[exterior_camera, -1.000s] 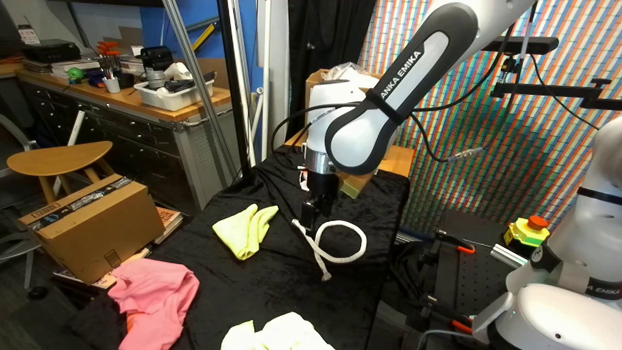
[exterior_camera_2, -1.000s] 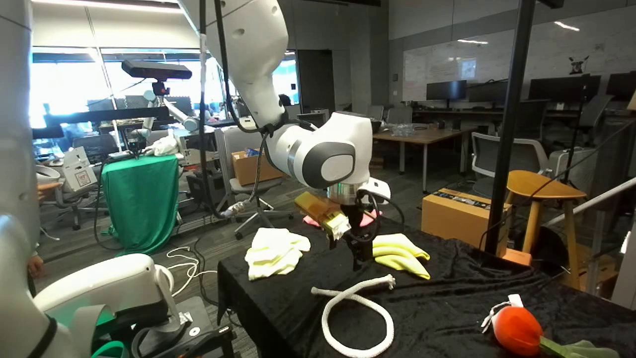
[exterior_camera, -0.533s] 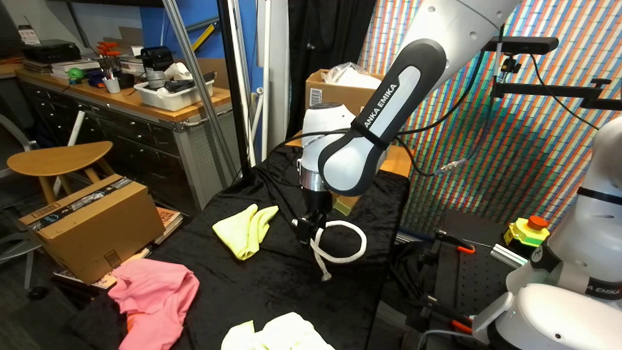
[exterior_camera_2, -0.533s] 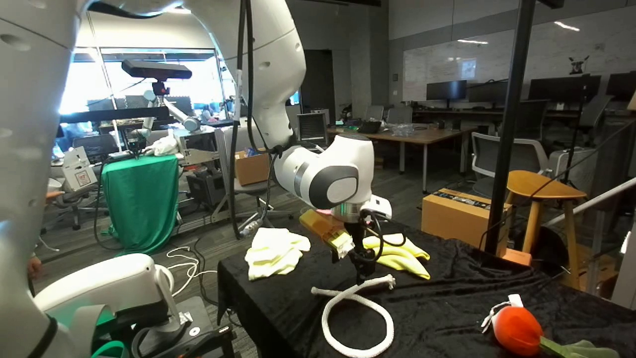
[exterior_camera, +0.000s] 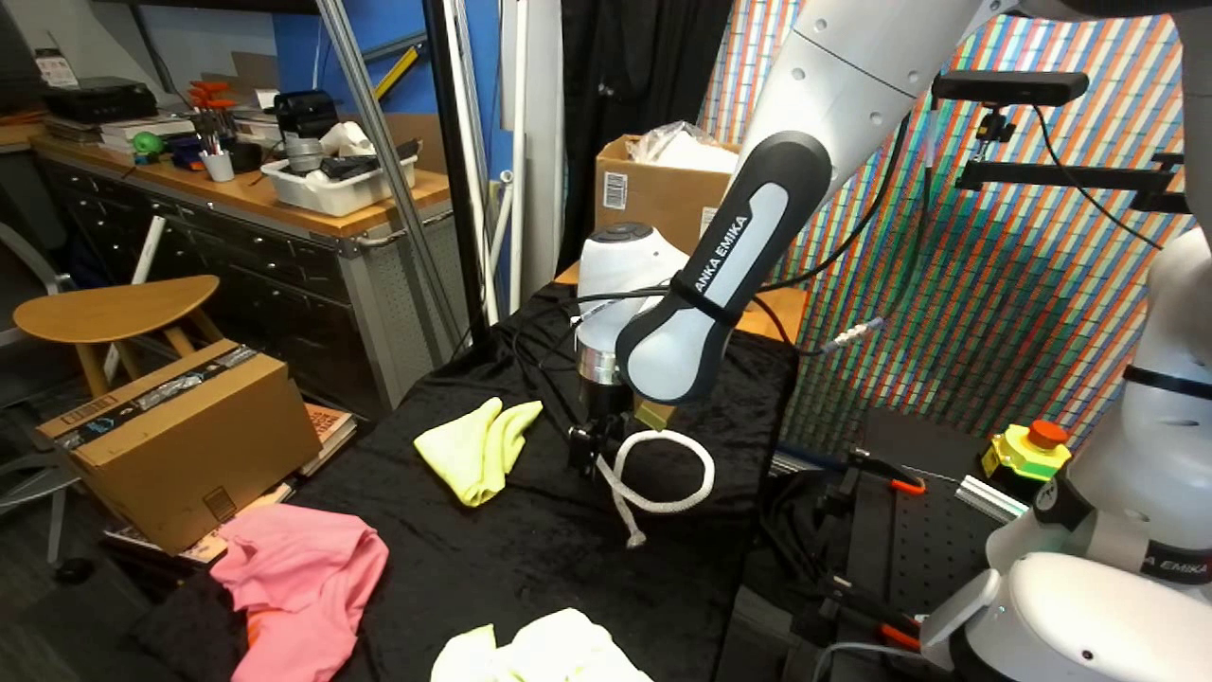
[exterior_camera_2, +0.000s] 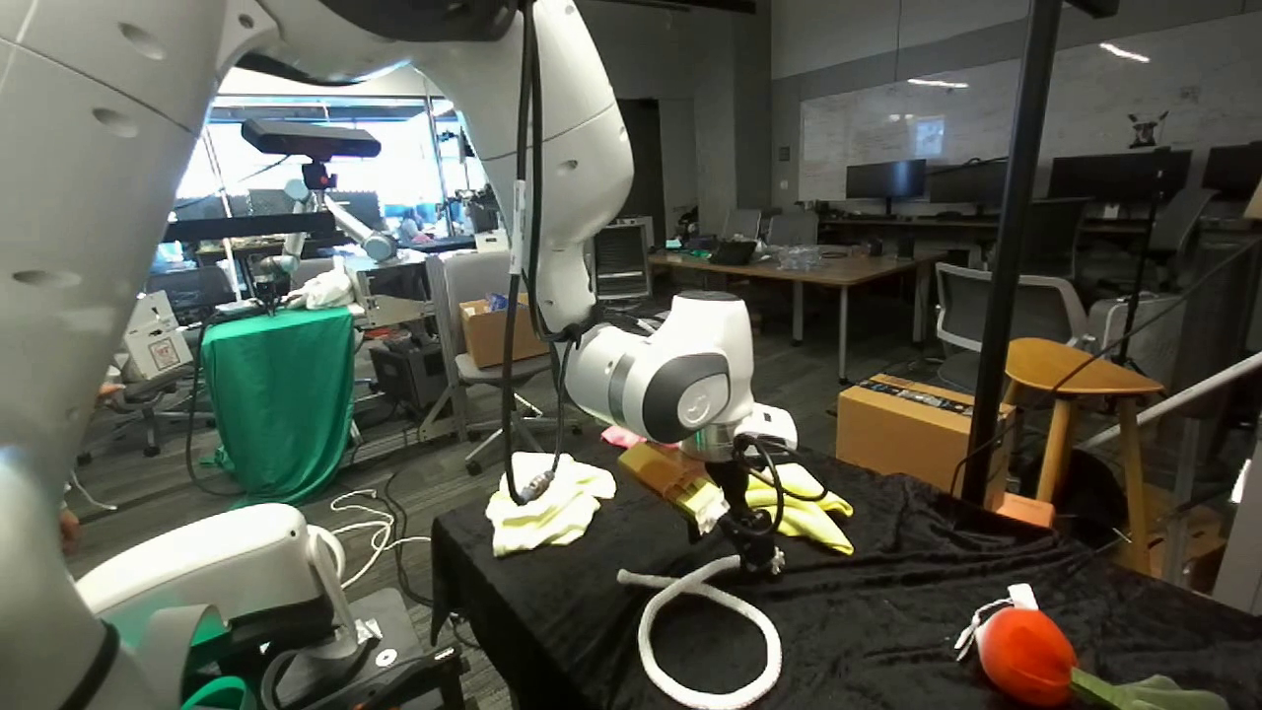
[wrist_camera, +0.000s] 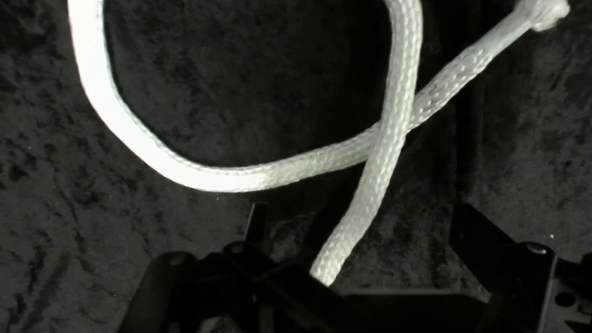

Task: Pick up the clothes, rope and the plush toy and put them in one place

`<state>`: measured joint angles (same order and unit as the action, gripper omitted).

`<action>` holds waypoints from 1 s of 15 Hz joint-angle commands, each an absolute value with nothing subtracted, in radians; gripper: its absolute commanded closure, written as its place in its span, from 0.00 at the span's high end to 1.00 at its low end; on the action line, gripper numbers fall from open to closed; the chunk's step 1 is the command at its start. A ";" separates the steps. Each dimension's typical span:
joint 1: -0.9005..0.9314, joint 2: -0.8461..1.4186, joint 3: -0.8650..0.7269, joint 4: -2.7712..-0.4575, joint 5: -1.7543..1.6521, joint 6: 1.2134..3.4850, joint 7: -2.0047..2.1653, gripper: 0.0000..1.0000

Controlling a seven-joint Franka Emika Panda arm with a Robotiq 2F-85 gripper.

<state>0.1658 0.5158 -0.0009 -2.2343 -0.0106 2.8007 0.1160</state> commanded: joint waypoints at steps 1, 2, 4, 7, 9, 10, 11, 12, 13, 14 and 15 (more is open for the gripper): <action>0.193 0.547 -0.039 -2.193 -0.042 2.836 0.162 1.00; 0.191 0.552 -0.040 -2.187 -0.039 2.840 0.163 1.00; 0.190 0.557 -0.046 -2.177 -0.037 2.839 0.166 1.00; 0.179 0.565 -0.043 -2.163 -0.029 2.832 0.161 1.00; 0.176 0.573 -0.042 -2.158 -0.027 2.830 0.160 1.00; 0.174 0.577 -0.042 -2.153 -0.026 2.828 0.161 1.00; 0.174 0.581 -0.044 -2.151 -0.027 2.829 0.162 1.00; 0.171 0.582 -0.041 -2.149 -0.023 2.827 0.161 1.00; 0.169 0.585 -0.041 -2.148 -0.023 2.828 0.160 1.00; 0.169 0.590 -0.042 -2.144 -0.022 2.828 0.161 1.00; 0.168 0.592 -0.043 -2.142 -0.022 2.827 0.162 1.00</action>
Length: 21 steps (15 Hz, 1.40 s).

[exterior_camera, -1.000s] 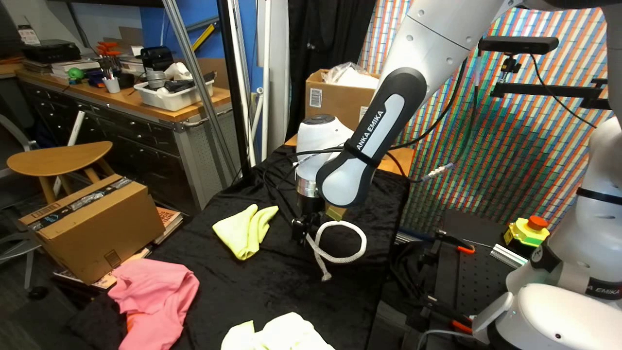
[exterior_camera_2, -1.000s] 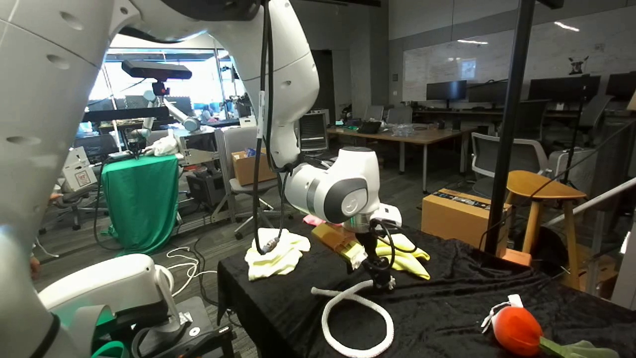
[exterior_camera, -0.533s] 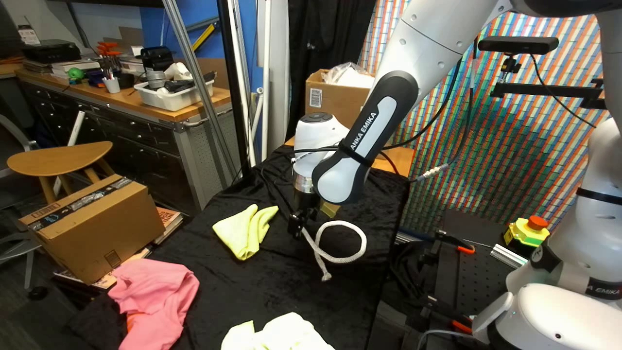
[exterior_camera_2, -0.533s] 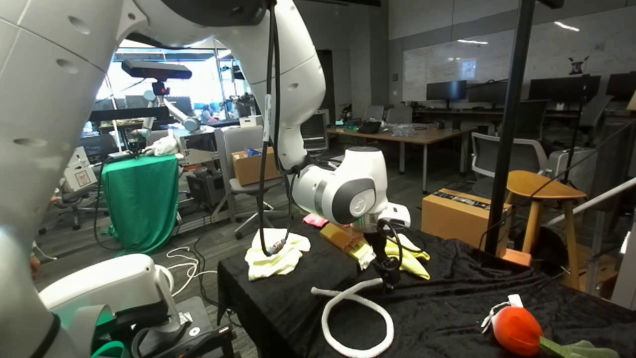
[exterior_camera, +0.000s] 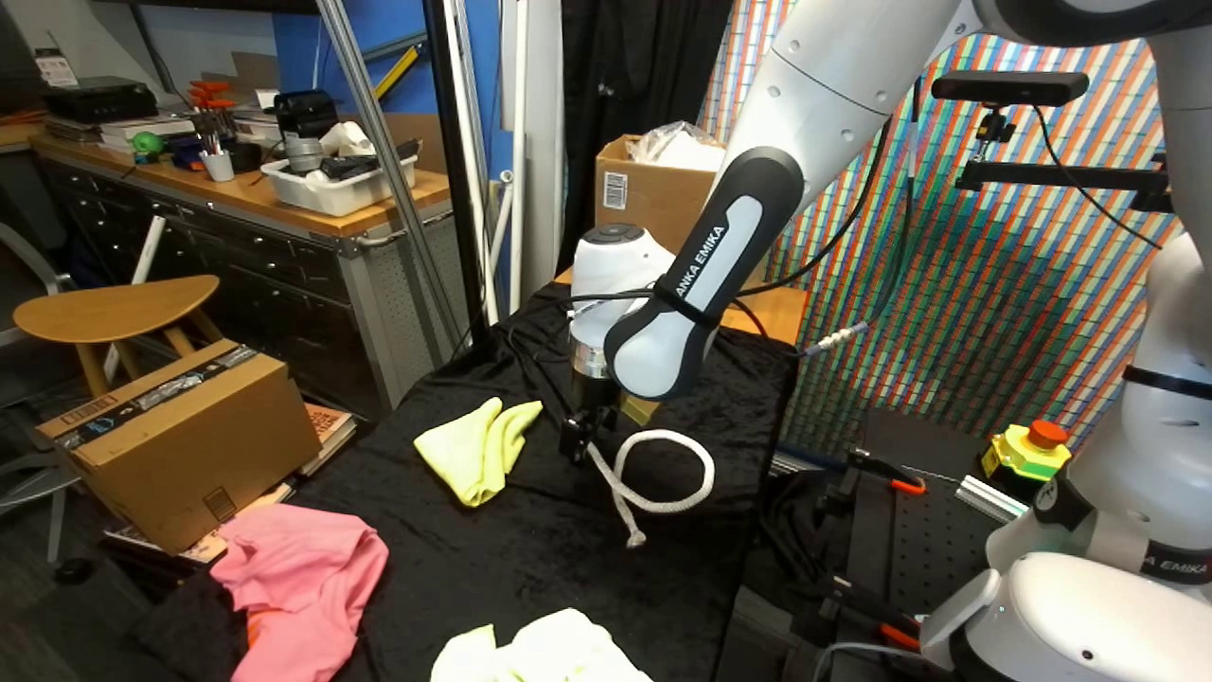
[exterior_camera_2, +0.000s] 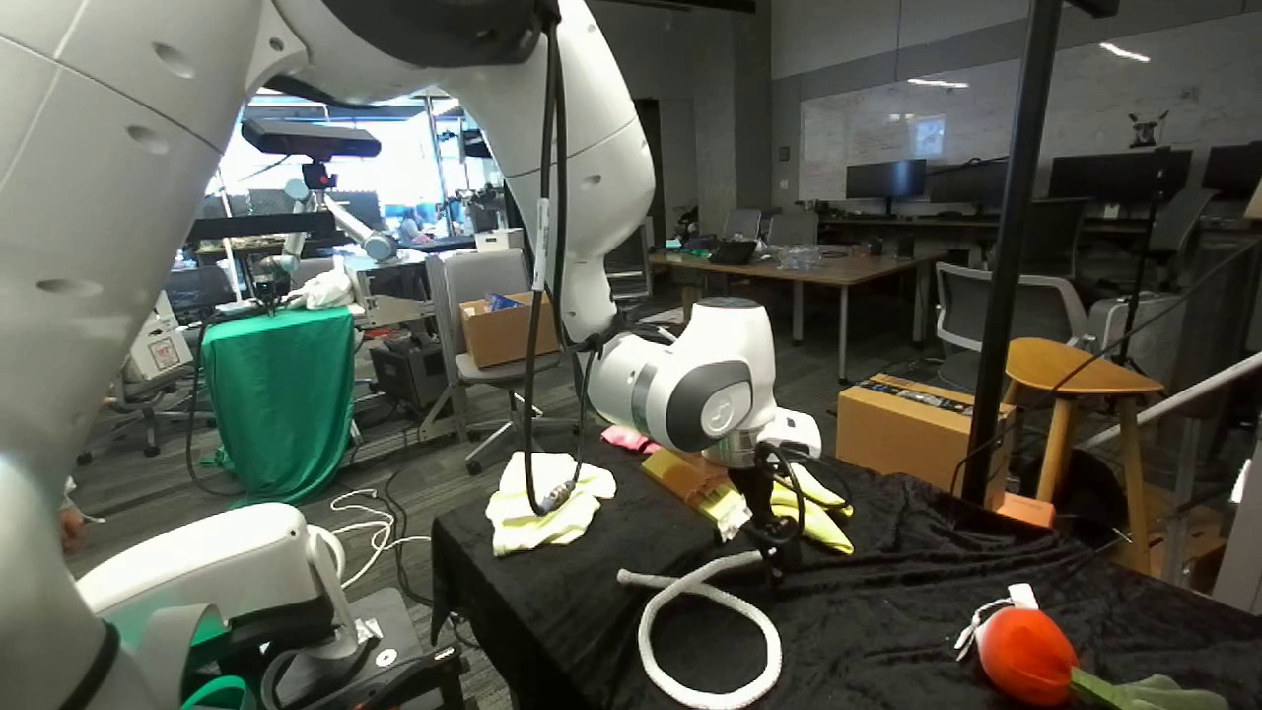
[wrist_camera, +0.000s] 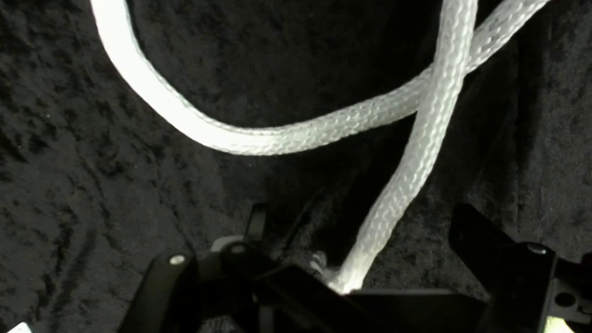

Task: Pick up the clothes, rope and the plush toy and put them in one place

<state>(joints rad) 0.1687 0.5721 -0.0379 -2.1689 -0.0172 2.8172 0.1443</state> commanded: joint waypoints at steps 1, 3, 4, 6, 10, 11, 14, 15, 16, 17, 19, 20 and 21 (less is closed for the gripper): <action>0.165 0.593 -0.042 -2.142 -0.019 2.828 0.161 1.00; 0.160 0.591 -0.040 -2.143 -0.018 2.830 0.159 0.93; 0.156 0.587 -0.037 -2.145 -0.015 2.831 0.156 0.82; 0.151 0.585 -0.037 -2.145 -0.014 2.835 0.156 0.64; 0.129 0.573 -0.027 -2.151 -0.003 2.841 0.146 0.51; 0.119 0.574 -0.019 -2.149 0.002 2.836 0.138 0.51; 0.118 0.596 -0.022 -2.135 -0.003 2.823 0.143 0.28; 0.121 0.602 -0.025 -2.132 -0.005 2.819 0.146 0.12; 0.121 0.606 -0.023 -2.130 -0.005 2.817 0.145 0.09; 0.121 0.607 -0.023 -2.131 -0.005 2.818 0.145 0.08; 0.121 0.606 -0.019 -2.136 -0.004 2.819 0.144 0.09; 0.127 0.603 -0.024 -2.140 -0.007 2.821 0.148 0.10; 0.130 0.596 -0.025 -2.145 -0.010 2.824 0.149 0.10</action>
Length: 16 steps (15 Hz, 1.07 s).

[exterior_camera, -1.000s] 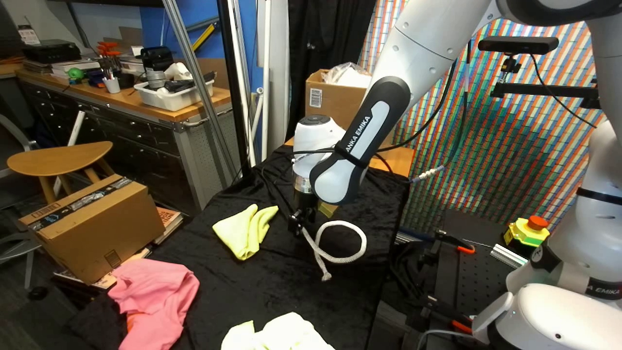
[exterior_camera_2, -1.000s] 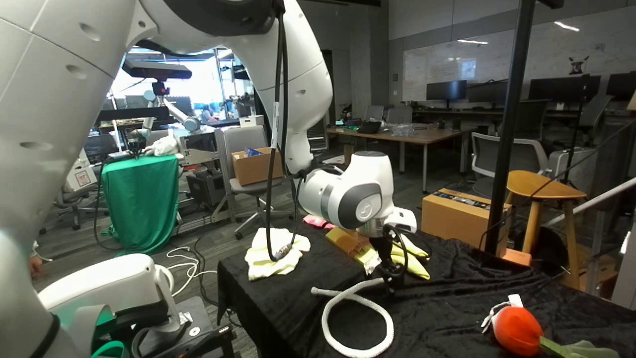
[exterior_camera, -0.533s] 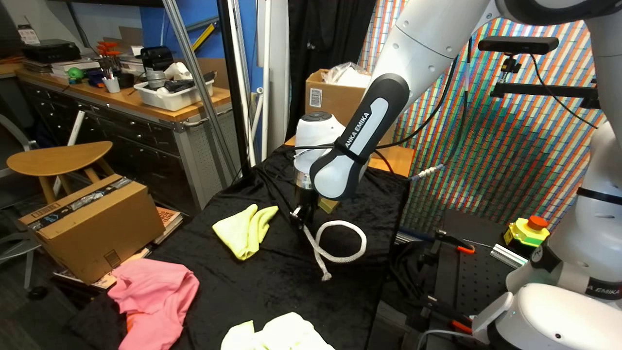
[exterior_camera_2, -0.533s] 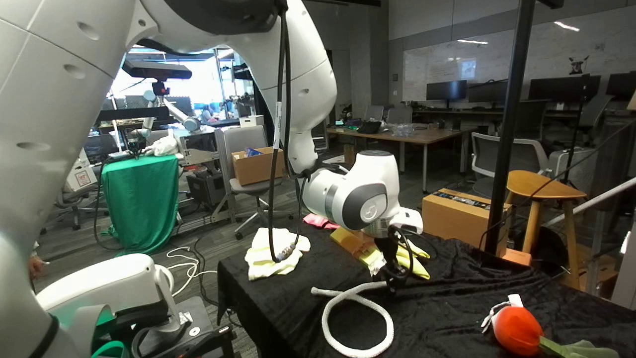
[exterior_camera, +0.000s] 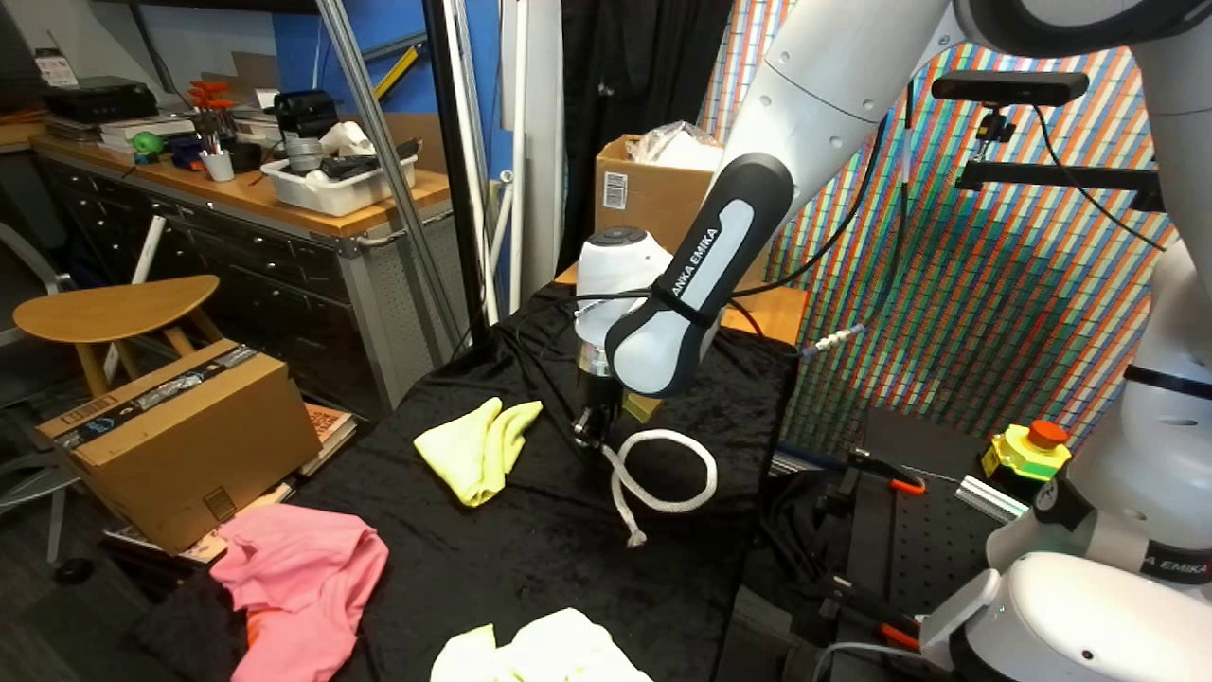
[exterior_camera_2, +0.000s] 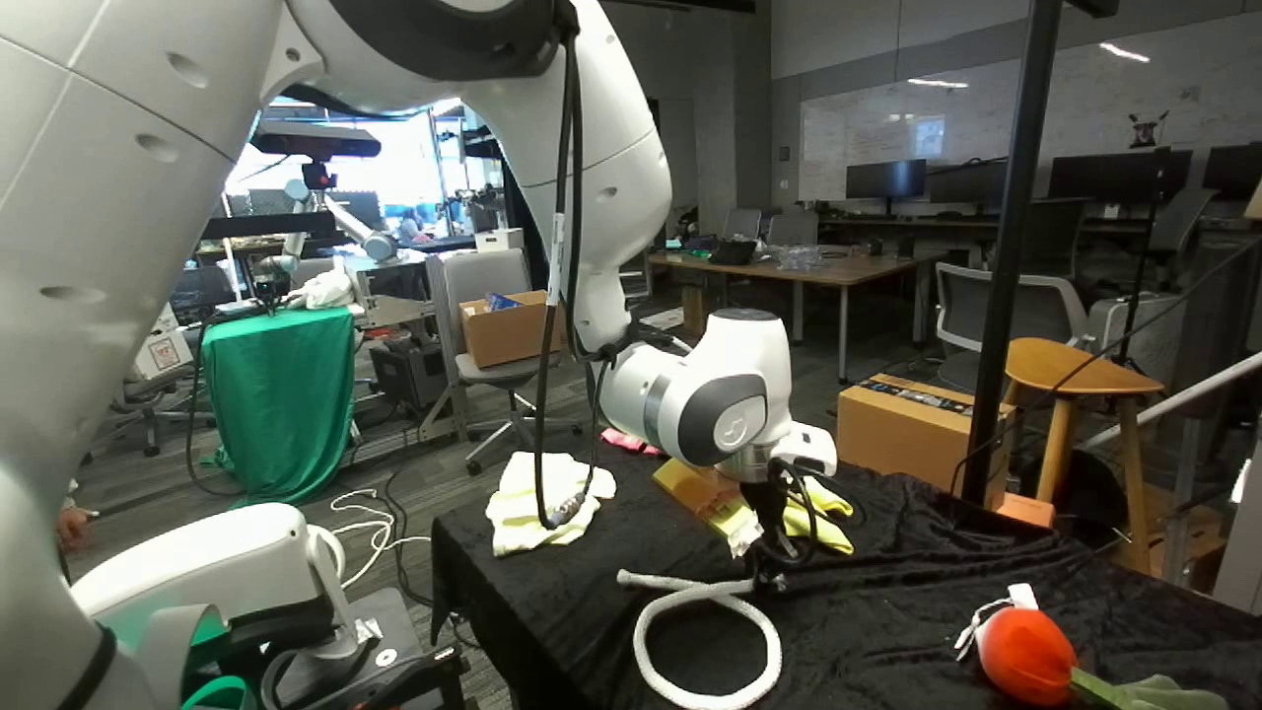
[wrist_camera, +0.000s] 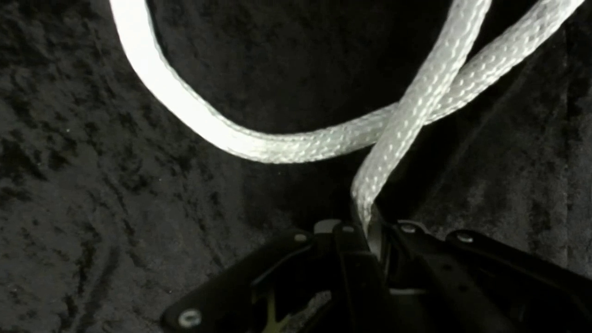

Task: Pick up the clothes, rope and the plush toy and put them in one place

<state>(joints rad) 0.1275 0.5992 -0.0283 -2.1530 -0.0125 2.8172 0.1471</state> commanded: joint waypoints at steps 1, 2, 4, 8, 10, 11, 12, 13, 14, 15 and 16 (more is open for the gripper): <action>0.133 0.587 -0.028 -2.152 -0.012 2.829 0.152 0.10; 0.141 0.575 -0.034 -2.163 -0.017 2.842 0.156 0.10; 0.167 0.538 -0.057 -2.194 -0.032 2.887 0.177 0.10; 0.226 0.416 -0.111 -2.280 -0.047 3.013 0.203 0.10; 0.256 0.329 -0.145 -2.333 -0.049 3.060 0.215 0.10; 0.281 0.283 -0.177 -2.357 -0.059 3.075 0.225 0.10; 0.301 0.236 -0.207 -2.378 -0.074 3.073 0.230 0.10; 0.326 0.188 -0.241 -2.397 -0.082 3.072 0.233 0.10; 0.342 0.132 -0.272 -2.415 -0.099 3.061 0.241 0.09; 0.363 0.089 -0.310 -2.425 -0.127 3.060 0.261 0.09; 0.382 0.043 -0.355 -2.432 -0.163 3.070 0.302 0.09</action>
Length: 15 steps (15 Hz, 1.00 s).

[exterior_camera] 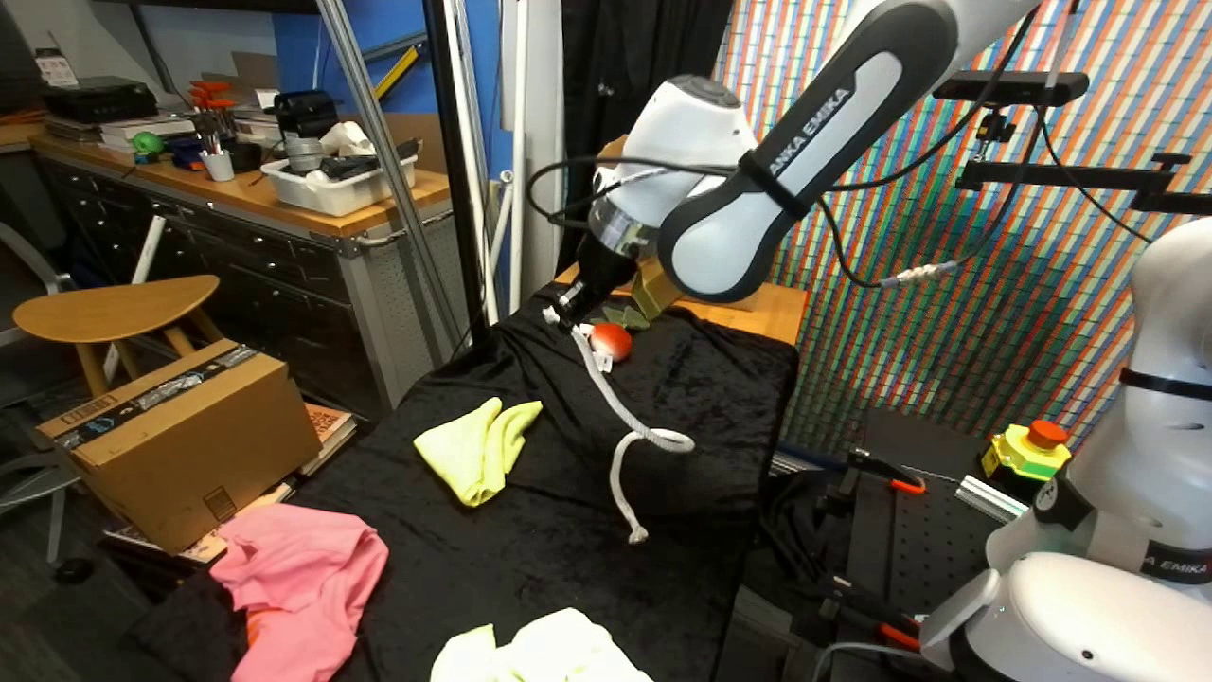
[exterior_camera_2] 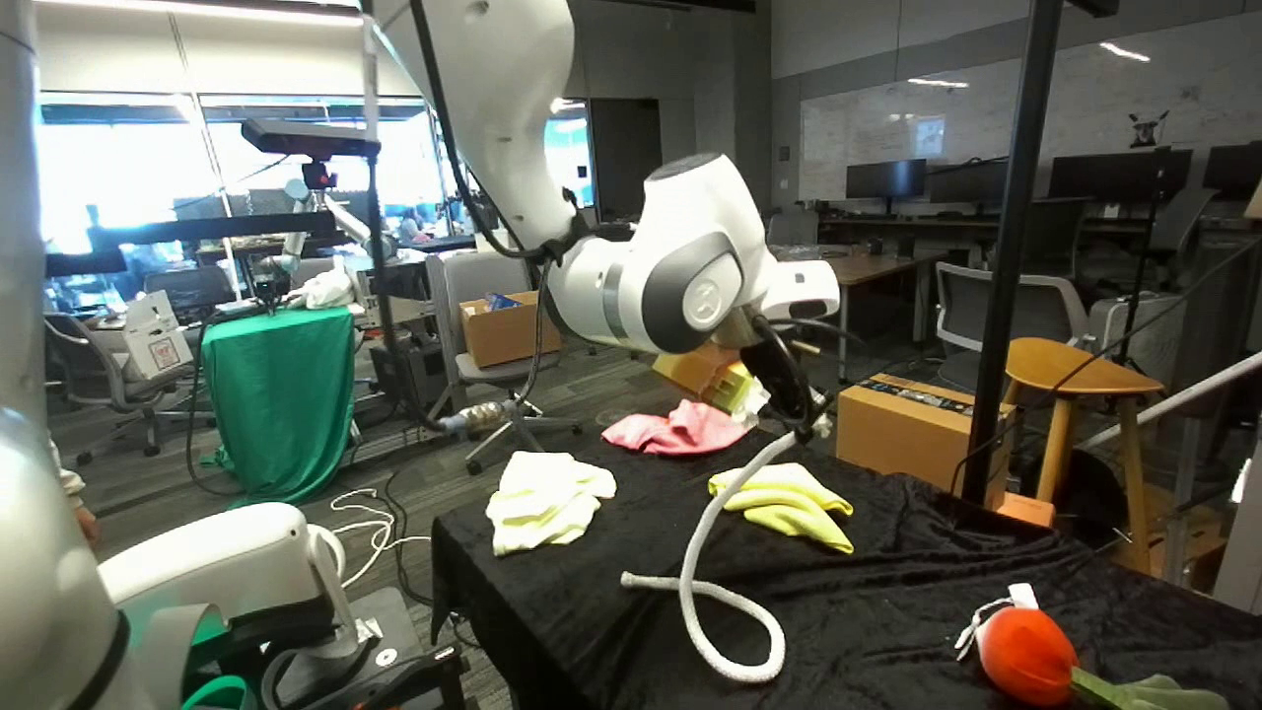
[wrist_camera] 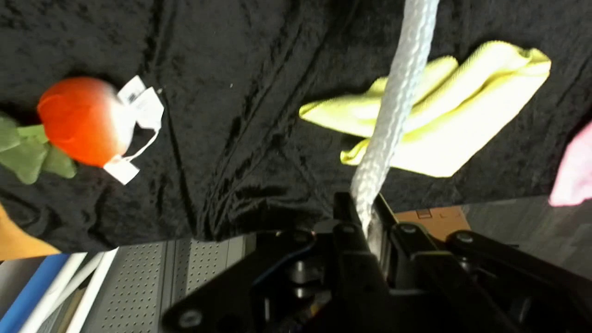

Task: Pick up the clothes, rope and the plush toy and put them in one place

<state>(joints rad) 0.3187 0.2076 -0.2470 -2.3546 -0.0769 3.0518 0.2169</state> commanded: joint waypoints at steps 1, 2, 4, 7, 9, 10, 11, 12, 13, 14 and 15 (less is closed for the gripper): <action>0.391 0.006 -0.390 -2.433 -0.208 3.077 0.347 0.09; 0.388 -0.035 -0.417 -2.426 -0.262 3.071 0.402 0.09; 0.351 -0.094 -0.435 -2.393 -0.395 3.046 0.527 0.10; 0.286 -0.197 -0.397 -2.376 -0.522 2.974 0.645 0.09; 0.264 -0.248 -0.364 -2.371 -0.568 2.917 0.697 0.09; 0.263 -0.272 -0.350 -2.370 -0.574 2.886 0.707 0.09; 0.262 -0.290 -0.334 -2.370 -0.583 2.864 0.724 0.09; 0.256 -0.303 -0.316 -2.365 -0.594 2.846 0.746 0.09; 0.274 -0.323 -0.313 -2.364 -0.570 2.817 0.726 0.09; 0.309 -0.341 -0.321 -2.365 -0.526 2.776 0.673 0.09; 0.198 -0.351 -0.184 -2.372 -0.355 2.719 0.520 0.09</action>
<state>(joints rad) 0.2830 -0.3002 -0.3269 -2.3719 -0.5530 2.8315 0.6977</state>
